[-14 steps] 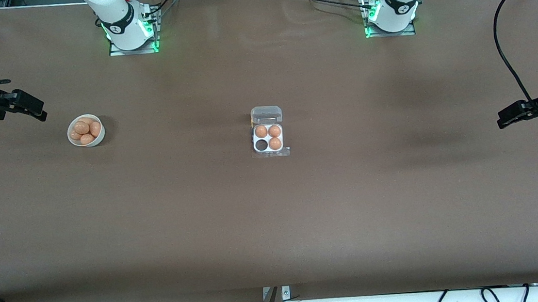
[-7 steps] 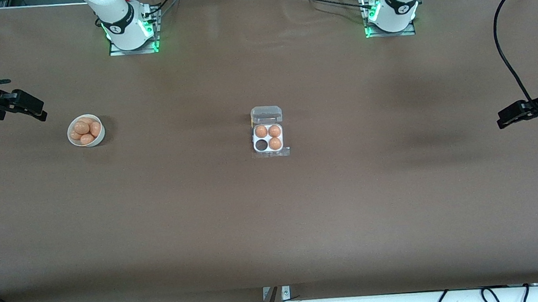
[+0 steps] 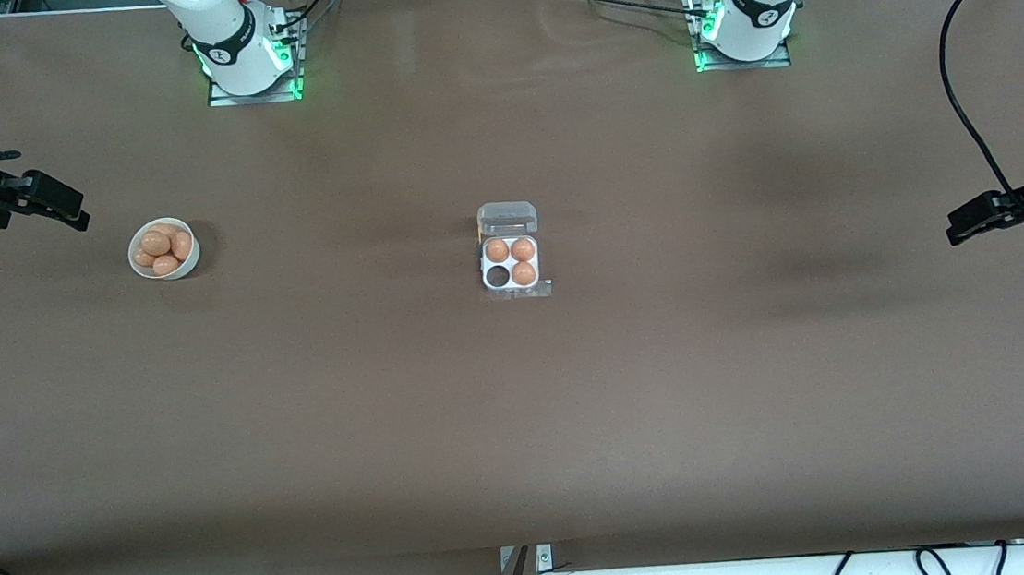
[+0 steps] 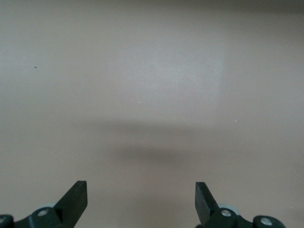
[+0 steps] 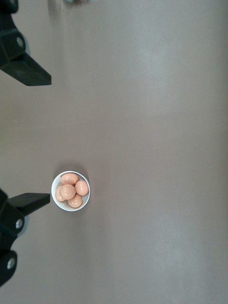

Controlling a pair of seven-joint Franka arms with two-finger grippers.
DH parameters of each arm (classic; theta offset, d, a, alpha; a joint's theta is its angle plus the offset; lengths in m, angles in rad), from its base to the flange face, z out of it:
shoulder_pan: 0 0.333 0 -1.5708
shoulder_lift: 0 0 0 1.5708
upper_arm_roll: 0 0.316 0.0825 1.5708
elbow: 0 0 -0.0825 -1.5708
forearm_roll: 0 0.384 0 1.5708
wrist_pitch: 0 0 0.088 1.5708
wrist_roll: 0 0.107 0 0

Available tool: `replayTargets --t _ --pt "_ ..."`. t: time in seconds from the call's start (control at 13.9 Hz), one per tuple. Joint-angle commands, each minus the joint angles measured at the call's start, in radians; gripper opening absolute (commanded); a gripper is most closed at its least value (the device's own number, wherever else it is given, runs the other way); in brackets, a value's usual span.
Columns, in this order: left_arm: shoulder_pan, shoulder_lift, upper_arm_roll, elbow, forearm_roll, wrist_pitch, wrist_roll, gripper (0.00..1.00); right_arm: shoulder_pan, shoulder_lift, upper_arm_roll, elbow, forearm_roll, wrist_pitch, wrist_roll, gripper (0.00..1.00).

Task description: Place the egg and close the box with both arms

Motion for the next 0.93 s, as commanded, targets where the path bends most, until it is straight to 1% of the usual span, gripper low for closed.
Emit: replayTargets --t 0.0,0.86 --pt "0.002 0.002 -0.001 0.022 -0.003 -0.023 0.006 1.00 -0.006 -0.001 0.003 0.009 0.003 -0.016 -0.014 1.00" --pt "0.007 -0.007 0.002 0.022 -0.003 -0.075 0.006 1.00 -0.006 0.000 0.001 0.009 0.003 -0.016 -0.014 1.00"
